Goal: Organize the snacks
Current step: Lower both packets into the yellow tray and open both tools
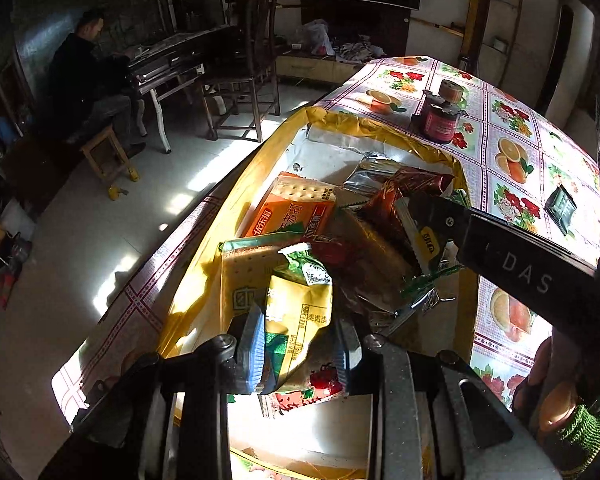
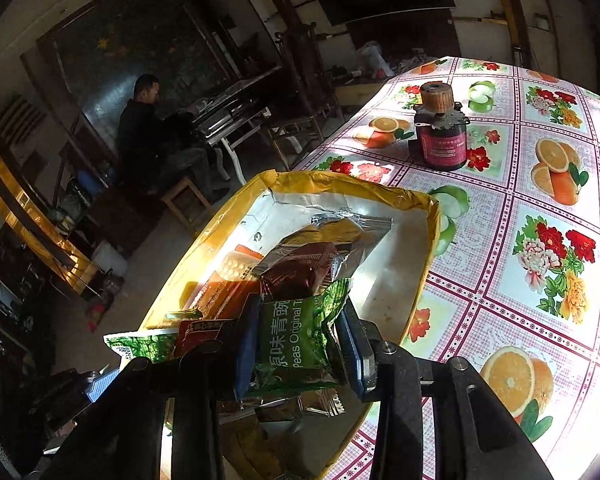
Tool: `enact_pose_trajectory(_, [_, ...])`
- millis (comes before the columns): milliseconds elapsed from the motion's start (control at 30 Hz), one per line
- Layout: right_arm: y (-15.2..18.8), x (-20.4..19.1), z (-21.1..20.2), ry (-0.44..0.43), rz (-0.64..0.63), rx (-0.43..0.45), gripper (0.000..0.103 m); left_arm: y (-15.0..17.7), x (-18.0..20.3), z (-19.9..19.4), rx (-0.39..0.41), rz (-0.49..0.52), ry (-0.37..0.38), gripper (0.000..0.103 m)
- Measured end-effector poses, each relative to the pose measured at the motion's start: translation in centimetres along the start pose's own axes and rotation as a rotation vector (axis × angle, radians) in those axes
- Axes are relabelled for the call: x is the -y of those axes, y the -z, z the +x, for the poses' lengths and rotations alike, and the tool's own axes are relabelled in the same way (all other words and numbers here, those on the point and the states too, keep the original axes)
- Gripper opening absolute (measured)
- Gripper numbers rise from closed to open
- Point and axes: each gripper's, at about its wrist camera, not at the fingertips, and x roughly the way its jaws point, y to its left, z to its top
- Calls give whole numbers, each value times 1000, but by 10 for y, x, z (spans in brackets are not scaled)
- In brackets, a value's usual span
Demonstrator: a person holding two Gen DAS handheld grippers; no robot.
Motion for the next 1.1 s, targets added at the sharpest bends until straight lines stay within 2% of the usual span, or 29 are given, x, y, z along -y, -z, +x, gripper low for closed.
enact_pose_trajectory(400, [-13,1,8,-30,11,24,41,-2,9,7,8,17,7,28])
enact_pose_trajectory(633, [-8,5,8,-53,31,20,41,9,8,2,51,23,20,28])
enact_pose_trajectory(767, [-4,8,12,-66,48,6,44,13,9,2,54,30,17,28])
enact_pose_trajectory(1100, [-2,8,8,-66,58,8,44,16,13,-2,62,37,7,28])
